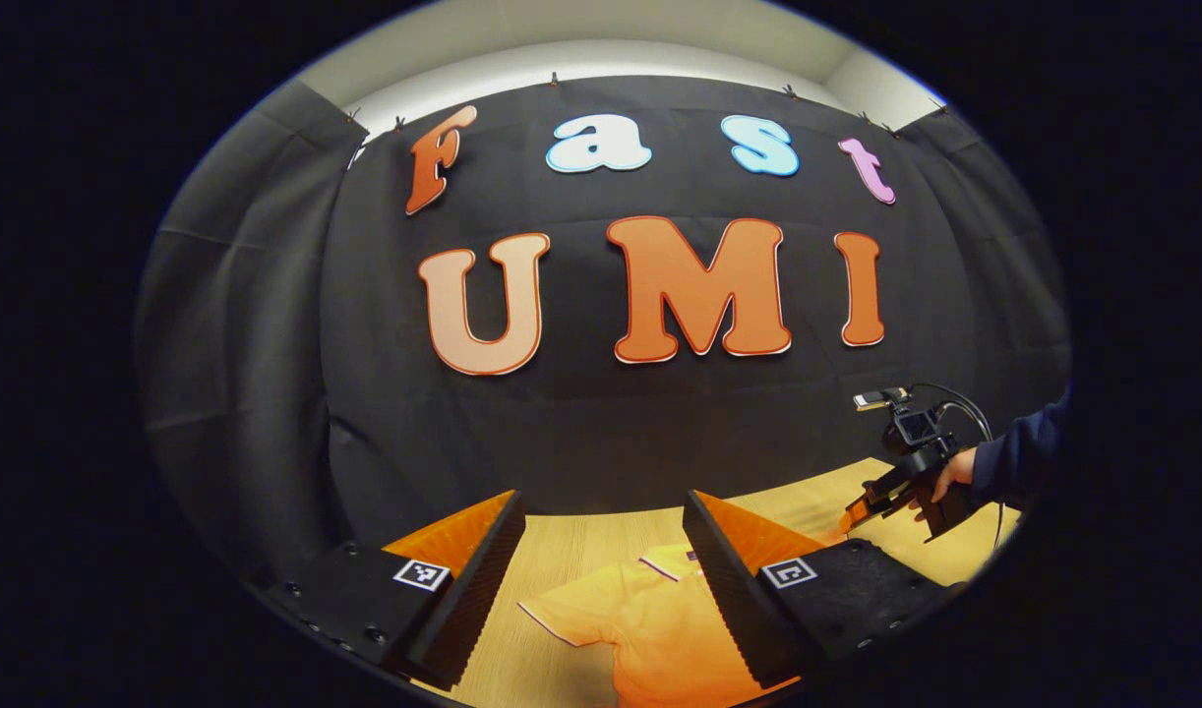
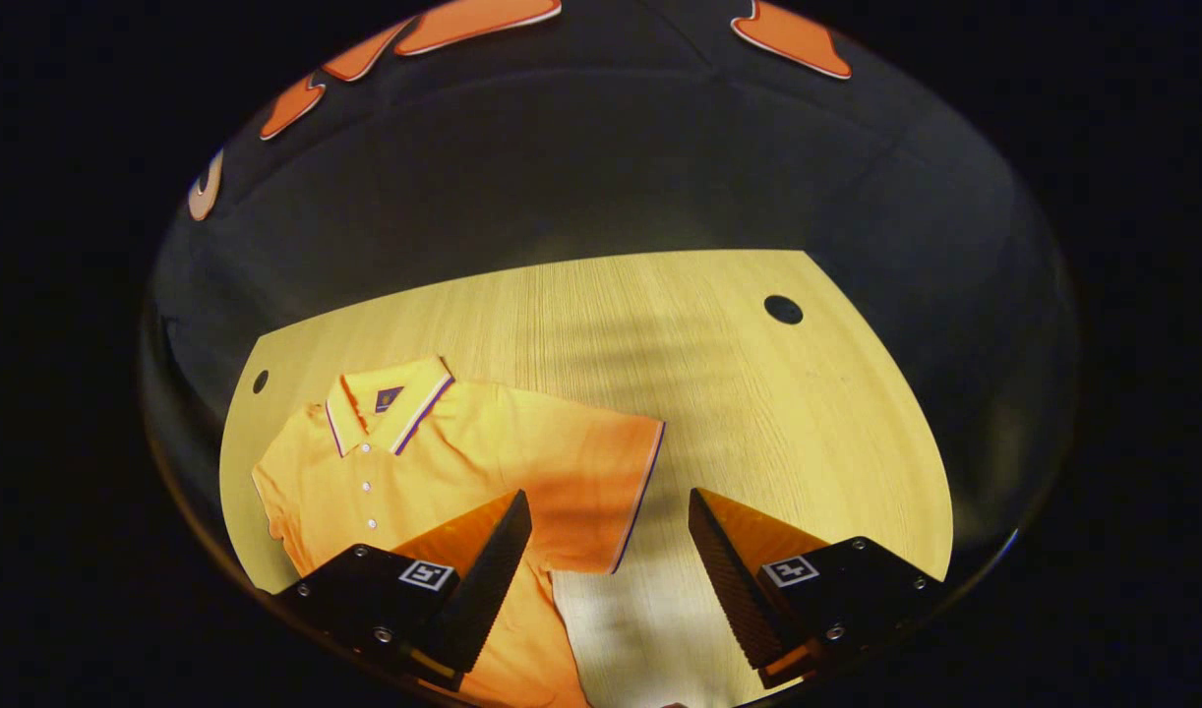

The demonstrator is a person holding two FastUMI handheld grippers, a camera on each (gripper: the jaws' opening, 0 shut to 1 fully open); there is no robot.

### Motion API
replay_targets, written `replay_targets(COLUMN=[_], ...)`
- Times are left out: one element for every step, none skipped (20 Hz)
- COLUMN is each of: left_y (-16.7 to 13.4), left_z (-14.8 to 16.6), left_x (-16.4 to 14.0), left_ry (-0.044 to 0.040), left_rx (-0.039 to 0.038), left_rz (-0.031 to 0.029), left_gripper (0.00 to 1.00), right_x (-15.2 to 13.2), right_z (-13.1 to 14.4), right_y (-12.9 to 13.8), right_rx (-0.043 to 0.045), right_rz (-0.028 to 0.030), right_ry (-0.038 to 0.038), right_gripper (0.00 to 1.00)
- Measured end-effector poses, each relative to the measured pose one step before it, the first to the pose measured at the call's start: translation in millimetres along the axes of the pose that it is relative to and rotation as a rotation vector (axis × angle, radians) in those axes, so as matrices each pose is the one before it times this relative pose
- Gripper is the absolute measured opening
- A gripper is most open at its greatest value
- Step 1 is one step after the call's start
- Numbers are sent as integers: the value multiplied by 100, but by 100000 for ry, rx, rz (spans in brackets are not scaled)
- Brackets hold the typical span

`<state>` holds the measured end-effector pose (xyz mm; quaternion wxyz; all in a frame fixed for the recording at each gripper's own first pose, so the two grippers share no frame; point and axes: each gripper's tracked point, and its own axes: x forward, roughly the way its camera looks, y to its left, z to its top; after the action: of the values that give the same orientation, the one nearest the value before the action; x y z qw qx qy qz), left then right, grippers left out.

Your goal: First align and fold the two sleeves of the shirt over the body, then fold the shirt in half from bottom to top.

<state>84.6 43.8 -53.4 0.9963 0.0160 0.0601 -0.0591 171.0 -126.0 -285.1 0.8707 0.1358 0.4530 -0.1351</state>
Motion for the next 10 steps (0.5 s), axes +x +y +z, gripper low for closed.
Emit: replay_targets(left_y=[435, 344, 210, 274, 252, 138, 171, 276, 191, 144], left_z=[-246, -189, -279, -139, -301, -221, -183, -162, -82, -162], left_x=[287, 381, 216, 147, 7, -34, 199, 141, 30, 19], left_ry=[706, 675, 618, 746, 592, 518, 623, 681, 535, 383], left_rx=[-330, -345, -426, -488, -498, -483, -213, -28, -109, -144], left_rz=[603, 750, 792, 842, 918, 972, 1141, 1296, 1144, 1072], left_gripper=[99, 99, 99, 99, 99, 99, 99, 99, 99, 99], right_x=[860, 735, 736, 731, 727, 624, 588, 514, 517, 604], right_z=[-315, -280, -94, -29, -30, 29, 26, -12, -180, -520], right_y=[-175, -224, -127, -160, -96, -36, 166, 159, 160, -109], right_rx=[1385, 1179, 670, 38, -494, -343, -201, 490, 328, -460], right_rz=[-62, -249, 202, -150, -283, -650, 462, 625, 539, -556], right_ry=[4062, 3503, 2941, 2186, 1940, 1500, 1552, 1336, 2190, 2854], right_gripper=[98, 98, 98, 98, 100, 94, 92, 90, 89, 88])
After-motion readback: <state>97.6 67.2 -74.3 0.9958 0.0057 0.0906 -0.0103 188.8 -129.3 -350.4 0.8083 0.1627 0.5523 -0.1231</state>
